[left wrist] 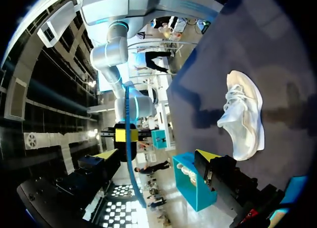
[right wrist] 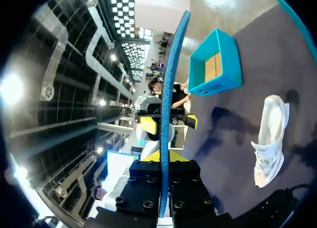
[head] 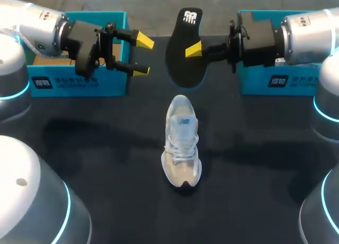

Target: Take the shoe out of the shoebox, open the shoe tongue, remove and reinsert the insole, then place the shoe into the shoebox

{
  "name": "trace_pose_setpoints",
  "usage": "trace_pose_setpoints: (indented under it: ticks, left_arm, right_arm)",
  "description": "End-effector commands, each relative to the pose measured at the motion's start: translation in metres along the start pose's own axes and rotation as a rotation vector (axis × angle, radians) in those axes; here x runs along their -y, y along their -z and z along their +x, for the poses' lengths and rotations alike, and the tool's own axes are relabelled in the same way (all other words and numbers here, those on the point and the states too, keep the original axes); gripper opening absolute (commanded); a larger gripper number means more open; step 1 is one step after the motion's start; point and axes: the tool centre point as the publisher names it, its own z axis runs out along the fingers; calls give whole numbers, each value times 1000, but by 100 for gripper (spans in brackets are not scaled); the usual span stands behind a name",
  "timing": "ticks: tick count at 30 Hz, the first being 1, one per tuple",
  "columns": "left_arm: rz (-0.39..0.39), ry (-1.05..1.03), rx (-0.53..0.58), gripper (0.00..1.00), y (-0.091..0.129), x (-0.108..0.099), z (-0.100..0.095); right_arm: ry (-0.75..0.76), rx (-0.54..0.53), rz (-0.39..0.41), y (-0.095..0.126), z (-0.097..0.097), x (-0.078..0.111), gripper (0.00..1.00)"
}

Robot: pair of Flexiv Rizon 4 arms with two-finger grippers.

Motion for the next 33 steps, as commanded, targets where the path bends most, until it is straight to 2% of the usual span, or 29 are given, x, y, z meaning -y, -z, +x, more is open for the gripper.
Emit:
trace_pose_setpoints:
  ticks: [1,9,21,25,33]
  left_arm:
    - [78,15,-39,100,8,-8,10]
    - [134,33,-147,100,24,-14,31]
    - [171,32,-273,100,39,-16,56]
    - [134,82,-253,100,41,-17,57]
    - [134,82,-253,100,41,-17,57]
  right_arm:
    - [46,11,-23,3,2,1,0]
    - [200,47,-61,-1,0,-13,0]
    - [346,144,-39,-5,-1,-22,0]
    - [352,135,-44,-6,-2,-23,0]
    - [352,135,-44,-6,-2,-23,0]
